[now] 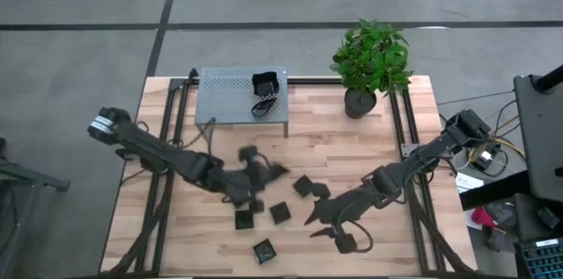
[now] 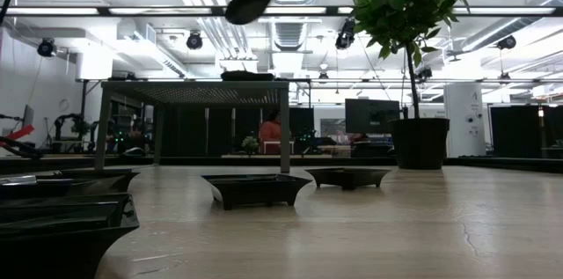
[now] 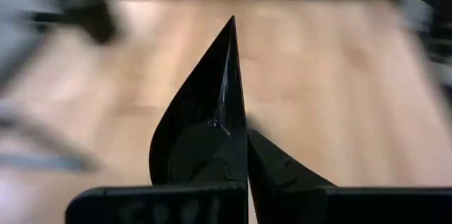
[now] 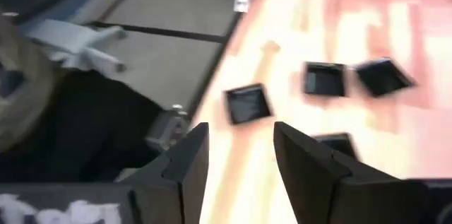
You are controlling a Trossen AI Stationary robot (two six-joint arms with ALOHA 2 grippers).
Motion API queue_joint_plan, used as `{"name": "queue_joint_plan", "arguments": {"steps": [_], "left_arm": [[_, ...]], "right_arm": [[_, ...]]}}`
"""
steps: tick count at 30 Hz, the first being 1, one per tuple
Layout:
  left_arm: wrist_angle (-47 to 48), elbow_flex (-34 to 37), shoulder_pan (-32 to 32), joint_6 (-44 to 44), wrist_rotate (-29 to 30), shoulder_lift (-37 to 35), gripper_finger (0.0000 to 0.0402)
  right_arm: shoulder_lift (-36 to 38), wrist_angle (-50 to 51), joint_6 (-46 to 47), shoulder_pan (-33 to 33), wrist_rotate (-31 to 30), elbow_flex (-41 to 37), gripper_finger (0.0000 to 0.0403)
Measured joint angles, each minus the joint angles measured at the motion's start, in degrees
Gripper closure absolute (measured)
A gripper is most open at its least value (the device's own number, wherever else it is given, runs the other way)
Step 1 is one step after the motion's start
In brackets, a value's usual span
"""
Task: Pick & Place Mini shaped plates
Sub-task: Stack the drop-shaped plate on top of the stacked drop-shaped plates on the shelf
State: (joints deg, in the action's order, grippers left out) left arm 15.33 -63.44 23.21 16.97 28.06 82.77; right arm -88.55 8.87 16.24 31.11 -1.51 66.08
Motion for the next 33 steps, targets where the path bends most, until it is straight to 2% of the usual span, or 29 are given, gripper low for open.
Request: {"name": "queue_joint_plan", "arguments": {"steps": [2, 5, 9, 14, 18, 23, 27, 33], "left_arm": [[3.91, 0.0, -0.74, 1.05, 6.86, -2.47, 0.0401], [5.81, 0.0, -3.18, 1.45, 13.04, -5.09, 0.0401], [6.56, 0.0, -7.93, 1.46, 15.53, -7.33, 0.0401], [8.47, 0.04, -15.79, 1.02, 14.64, -7.77, 0.0401], [8.18, 0.04, -21.8, 2.23, 7.36, -7.31, 0.0401], [8.25, 0.09, -27.7, 3.61, 2.62, -6.42, 0.0401], [8.27, 0.02, -30.41, 4.11, 0.35, -5.5, 0.0401], [7.66, 0.02, -30.98, 4.11, 0.17, -4.92, 0.0401]], "right_arm": [[-0.02, 0.48, -0.55, -0.07, -2.6, -0.29, 0.0251], [0.0, 0.4, -1.31, -0.07, -5.57, -1.3, 0.0257], [-0.02, -0.27, -1.63, 0.0, -8.04, -2.97, 0.0263], [-0.02, -0.92, -1.02, -0.01, -8.67, -4.69, 0.0272], [-0.02, -1.1, -0.2, -0.02, -9.18, -5.12, 0.0277], [-0.48, -1.4, -0.16, -0.02, -9.18, -5.27, 0.0283], [-0.94, -1.56, 0.1, -0.02, -9.16, -5.37, 0.0288], [-0.99, -1.48, 0.12, -0.07, -9.16, -5.72, 0.0296]]}}
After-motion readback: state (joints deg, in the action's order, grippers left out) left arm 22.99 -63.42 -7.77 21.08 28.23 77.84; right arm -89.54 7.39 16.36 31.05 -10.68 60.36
